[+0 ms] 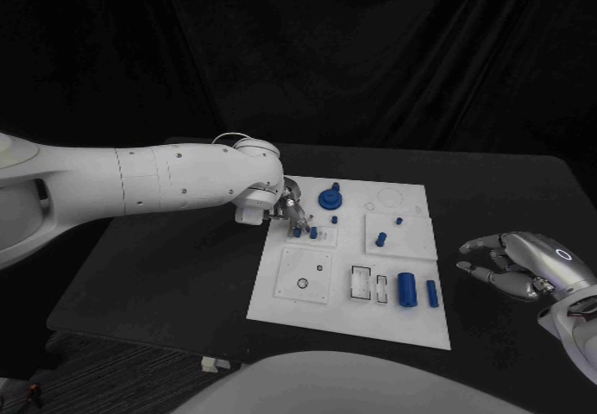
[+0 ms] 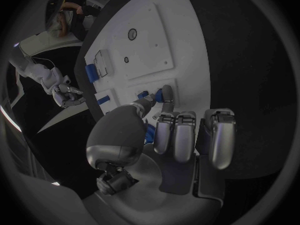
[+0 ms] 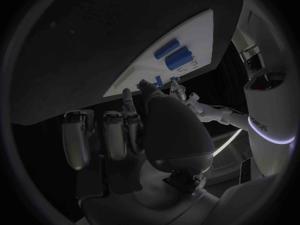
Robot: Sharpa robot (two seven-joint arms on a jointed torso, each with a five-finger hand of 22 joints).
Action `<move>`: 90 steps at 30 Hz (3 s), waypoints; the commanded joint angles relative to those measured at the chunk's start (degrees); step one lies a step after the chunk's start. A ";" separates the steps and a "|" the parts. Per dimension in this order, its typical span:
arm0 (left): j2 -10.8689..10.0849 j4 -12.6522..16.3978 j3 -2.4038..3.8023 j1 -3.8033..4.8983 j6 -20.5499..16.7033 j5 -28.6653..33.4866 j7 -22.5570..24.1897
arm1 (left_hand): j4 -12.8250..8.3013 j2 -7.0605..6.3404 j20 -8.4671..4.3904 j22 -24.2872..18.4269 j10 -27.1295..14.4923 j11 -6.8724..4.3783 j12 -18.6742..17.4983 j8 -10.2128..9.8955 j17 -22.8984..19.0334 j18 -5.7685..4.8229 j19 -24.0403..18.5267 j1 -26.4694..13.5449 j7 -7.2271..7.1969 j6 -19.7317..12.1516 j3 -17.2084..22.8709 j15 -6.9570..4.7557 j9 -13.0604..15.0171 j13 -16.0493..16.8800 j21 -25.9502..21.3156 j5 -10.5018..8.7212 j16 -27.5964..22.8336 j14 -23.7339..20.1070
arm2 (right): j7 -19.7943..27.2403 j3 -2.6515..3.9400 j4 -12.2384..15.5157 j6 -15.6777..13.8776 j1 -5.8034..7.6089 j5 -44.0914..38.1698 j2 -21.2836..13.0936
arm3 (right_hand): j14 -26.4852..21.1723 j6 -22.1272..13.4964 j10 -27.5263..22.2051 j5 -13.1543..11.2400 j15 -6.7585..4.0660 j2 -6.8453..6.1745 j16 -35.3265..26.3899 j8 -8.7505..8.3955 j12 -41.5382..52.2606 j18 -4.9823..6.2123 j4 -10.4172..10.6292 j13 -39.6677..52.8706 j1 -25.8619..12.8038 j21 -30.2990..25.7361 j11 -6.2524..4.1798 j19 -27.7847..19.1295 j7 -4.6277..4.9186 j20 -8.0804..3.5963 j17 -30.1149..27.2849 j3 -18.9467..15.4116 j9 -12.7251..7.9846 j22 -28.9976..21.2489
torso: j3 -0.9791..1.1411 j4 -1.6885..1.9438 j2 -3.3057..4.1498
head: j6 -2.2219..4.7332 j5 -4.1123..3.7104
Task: Assemble the parts on the task board
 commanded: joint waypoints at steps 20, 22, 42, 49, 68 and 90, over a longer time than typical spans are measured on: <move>0.18 -0.88 -0.25 -0.61 1.72 0.04 -0.01 | 6.74 1.75 1.26 13.95 4.62 0.93 -0.71 -2.75 15.10 0.07 4.11 -2.40 1.03 -0.66 -9.29 1.18 -3.31 13.97 -1.01 -1.28 -0.29 5.91 | -0.77 0.03 0.10 0.05 -0.18 -0.16 -0.11 | 6.06 0.38 5.96 0.68 -0.35 -0.04 0.15 -0.05 0.15 0.18 -0.07 15.09 0.85 -0.19 -0.07 4.26 0.12 -0.35 15.10 0.45 -0.12 14.23 | 0.01 -0.08 -0.04 | 0.00 -0.13; 0.09 -0.80 -0.25 -0.61 1.02 0.04 0.16 | 7.11 2.09 1.23 13.96 4.63 0.87 -0.70 -1.98 15.10 0.07 4.12 -2.22 0.95 -0.88 -9.78 1.15 -2.28 13.97 -0.99 -1.19 -0.29 5.91 | -0.74 0.03 0.08 0.01 -0.19 -0.16 -0.10 | 6.06 0.38 5.96 0.68 -0.35 -0.04 0.15 -0.05 0.15 0.18 -0.07 15.09 0.85 -0.19 -0.07 4.26 0.12 -0.35 15.10 0.45 -0.12 14.23 | -0.01 -0.06 -0.04 | 0.00 -0.15; -3.19 3.30 -0.25 -0.61 -0.09 0.04 2.01 | 4.23 1.60 0.93 13.91 4.42 0.56 -0.94 0.39 15.10 0.10 4.04 4.67 0.61 -3.06 -10.43 0.85 0.86 13.81 -1.16 12.64 -0.29 5.91 | -0.73 0.03 0.06 -0.21 -0.25 -0.16 -0.14 | 6.06 0.40 5.96 1.49 -0.34 0.13 0.15 -0.09 0.15 0.18 -0.03 15.09 0.92 -0.17 -0.06 4.28 0.15 -0.36 15.10 0.63 -0.16 14.24 | 0.05 -0.02 -0.02 | 0.00 -0.26; -3.62 4.09 -0.25 -0.62 -0.59 0.04 2.51 | 3.17 1.31 0.93 13.90 4.36 0.51 -1.01 -0.48 15.10 0.11 4.01 5.58 0.56 -2.48 -9.66 0.83 -0.45 13.77 -1.21 15.05 -0.29 5.91 | -0.82 0.03 0.04 -0.10 -0.25 -0.16 -0.13 | 6.06 0.41 5.96 1.76 -0.34 0.20 0.15 -0.10 0.15 0.17 0.00 15.09 0.92 -0.16 -0.06 4.29 0.14 -0.36 15.10 0.69 -0.18 14.25 | -0.01 -0.03 0.01 | 0.00 -0.18; -3.06 4.15 -0.25 -0.62 -1.39 0.04 3.48 | -1.04 0.77 0.74 13.79 3.81 0.26 -1.69 -1.76 15.10 0.19 3.83 8.67 0.33 -1.59 -5.85 0.61 -2.55 13.35 -1.55 21.45 -0.29 5.91 | -0.94 0.03 0.06 0.29 -0.26 -0.16 -0.03 | 6.06 0.46 5.96 2.64 -0.35 0.36 0.15 -0.12 0.15 0.21 -0.05 15.09 1.10 -0.27 -0.07 4.20 0.11 -0.36 15.10 0.94 -0.22 14.20 | 0.05 -0.08 0.01 | 0.00 0.02; -4.37 5.72 -0.24 -0.58 -4.33 0.04 6.28 | -7.25 2.05 0.78 13.58 3.07 0.57 -2.74 -0.70 15.10 0.35 3.46 8.23 0.86 -1.28 12.26 0.76 -1.57 12.69 -2.25 21.42 -0.29 5.91 | -1.28 0.03 0.03 0.51 -0.34 -0.16 -0.16 | 6.06 0.56 5.96 4.50 -0.34 0.58 0.15 -0.14 0.15 0.22 -0.42 15.09 1.69 -0.33 -0.04 4.16 0.15 -0.37 15.10 1.62 -0.30 14.18 | -0.01 -0.10 -0.06 | 0.00 -0.40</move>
